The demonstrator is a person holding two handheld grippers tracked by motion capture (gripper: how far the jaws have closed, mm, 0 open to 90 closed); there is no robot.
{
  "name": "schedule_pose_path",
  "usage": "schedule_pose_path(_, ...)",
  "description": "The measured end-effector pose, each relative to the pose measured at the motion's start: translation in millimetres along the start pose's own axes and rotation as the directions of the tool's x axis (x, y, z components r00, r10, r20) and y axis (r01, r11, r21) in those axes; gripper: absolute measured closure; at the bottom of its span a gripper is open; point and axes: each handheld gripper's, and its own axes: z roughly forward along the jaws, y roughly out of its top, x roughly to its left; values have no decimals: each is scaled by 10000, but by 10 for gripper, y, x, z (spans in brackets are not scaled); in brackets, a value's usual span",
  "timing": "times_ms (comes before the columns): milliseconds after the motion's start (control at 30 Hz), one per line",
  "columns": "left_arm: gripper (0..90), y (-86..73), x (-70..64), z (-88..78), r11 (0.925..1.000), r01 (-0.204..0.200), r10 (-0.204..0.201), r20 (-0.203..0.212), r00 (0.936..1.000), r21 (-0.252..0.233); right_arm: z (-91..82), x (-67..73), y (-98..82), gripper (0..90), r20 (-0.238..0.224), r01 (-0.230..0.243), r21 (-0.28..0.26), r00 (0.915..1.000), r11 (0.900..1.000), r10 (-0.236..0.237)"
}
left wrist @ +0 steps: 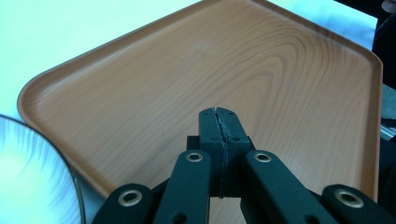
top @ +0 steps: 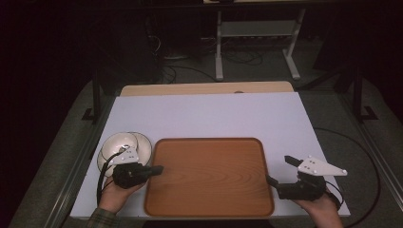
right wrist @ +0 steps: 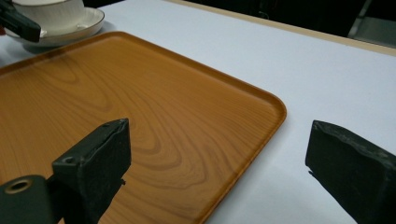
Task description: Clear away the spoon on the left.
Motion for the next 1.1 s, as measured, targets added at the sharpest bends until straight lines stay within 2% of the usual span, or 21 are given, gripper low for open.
schedule_pose_path(267,897,-24,55,-46,9999,134,-134,94,9999,3,-3,18,3,62,26,64,-14,10000,10000,-64)
schedule_pose_path(400,896,-36,97,-104,9993,356,-355,100,9993,-112,-45,-6,-14,65,147,-23,-133,9999,9999,25)
schedule_pose_path(800,896,-105,137,-223,9988,480,-479,-252,9985,27,-54,2,-6,66,177,10,-266,9998,9996,-6)
schedule_pose_path(1100,896,-177,213,-397,9963,815,-829,-583,9948,-264,-54,-6,-4,66,206,-2,-280,9998,9996,8)
